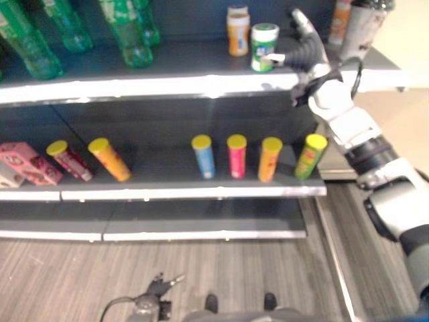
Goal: Put the goods on the table back onto the shelves and tidy them up.
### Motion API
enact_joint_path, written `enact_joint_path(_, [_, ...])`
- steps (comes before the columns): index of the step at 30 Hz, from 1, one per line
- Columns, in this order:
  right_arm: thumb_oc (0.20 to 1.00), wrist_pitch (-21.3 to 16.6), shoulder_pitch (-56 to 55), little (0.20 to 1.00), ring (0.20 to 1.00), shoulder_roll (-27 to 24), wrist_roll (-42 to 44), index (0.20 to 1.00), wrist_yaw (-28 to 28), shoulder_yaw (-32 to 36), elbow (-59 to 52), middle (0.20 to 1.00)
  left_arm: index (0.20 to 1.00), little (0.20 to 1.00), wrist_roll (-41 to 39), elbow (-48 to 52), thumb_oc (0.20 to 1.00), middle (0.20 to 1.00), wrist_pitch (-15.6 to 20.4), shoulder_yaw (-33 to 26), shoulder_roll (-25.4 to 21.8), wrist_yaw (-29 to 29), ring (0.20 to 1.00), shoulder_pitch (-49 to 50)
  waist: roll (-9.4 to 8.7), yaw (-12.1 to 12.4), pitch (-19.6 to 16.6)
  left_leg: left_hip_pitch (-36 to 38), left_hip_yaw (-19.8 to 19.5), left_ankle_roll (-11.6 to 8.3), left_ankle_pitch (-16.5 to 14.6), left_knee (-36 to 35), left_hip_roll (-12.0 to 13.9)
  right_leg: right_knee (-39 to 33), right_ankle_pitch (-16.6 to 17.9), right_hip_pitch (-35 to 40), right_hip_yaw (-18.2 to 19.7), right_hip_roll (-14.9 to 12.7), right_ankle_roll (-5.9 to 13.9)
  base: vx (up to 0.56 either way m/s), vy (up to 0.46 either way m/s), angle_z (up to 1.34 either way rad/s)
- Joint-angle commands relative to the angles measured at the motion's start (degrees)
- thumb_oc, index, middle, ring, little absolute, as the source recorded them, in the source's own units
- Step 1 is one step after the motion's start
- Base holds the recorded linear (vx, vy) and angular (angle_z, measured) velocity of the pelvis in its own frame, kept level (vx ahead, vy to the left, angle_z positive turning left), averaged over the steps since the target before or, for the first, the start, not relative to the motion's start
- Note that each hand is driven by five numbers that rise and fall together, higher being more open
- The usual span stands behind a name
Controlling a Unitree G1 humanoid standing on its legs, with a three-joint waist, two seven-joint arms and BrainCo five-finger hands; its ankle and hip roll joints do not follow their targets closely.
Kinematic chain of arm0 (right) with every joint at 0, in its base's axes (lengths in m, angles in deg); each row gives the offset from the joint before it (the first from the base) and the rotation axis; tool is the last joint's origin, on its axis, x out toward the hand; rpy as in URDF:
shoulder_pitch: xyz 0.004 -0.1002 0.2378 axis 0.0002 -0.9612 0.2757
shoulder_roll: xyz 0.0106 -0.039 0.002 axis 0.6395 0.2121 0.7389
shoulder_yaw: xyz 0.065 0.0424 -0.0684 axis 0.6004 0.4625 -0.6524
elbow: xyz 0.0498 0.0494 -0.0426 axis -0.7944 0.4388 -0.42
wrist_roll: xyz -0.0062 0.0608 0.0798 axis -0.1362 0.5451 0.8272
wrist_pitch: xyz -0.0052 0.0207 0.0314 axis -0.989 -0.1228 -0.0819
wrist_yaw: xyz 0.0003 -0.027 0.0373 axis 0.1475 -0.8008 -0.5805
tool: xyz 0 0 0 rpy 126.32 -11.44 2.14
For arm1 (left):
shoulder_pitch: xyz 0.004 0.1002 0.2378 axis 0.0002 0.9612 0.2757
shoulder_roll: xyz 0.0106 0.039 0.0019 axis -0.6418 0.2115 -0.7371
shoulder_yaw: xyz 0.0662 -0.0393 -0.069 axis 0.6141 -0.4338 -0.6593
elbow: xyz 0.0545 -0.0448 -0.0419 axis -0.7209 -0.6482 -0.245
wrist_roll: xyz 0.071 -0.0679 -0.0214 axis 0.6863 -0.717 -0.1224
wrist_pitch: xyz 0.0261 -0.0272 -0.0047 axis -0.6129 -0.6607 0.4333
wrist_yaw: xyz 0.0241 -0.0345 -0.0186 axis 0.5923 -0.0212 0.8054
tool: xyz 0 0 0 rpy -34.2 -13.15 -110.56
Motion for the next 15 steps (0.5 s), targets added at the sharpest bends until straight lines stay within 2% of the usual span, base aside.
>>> enact_joint_path(1, [1.000,-2.4,5.0,1.000,1.000,1.1,3.7,1.000,1.1,-2.0,4.6,1.000,1.000,1.000,-0.7,-2.3,1.000,1.000,0.9,-0.2,-3.7,0.5,1.000,-3.9,-3.61,1.0,0.2,4.2,4.9,-2.99,-7.9,0.4,2.5,0.5,-4.8,2.1,-0.8,-4.4,3.55,0.00,0.000,0.00])
enact_joint_path(15, [1.000,-1.7,5.3,1.000,1.000,4.2,3.5,1.000,1.2,-2.4,5.7,1.000,1.000,1.000,-1.7,-2.3,1.000,1.000,0.5,-0.6,-4.1,0.9,1.000,-4.0,-4.02,1.7,0.2,3.9,4.6,-2.81,-7.9,0.4,2.4,0.5,-4.6,2.0,-1.1,-4.6,3.76,0.00,0.011,0.00])
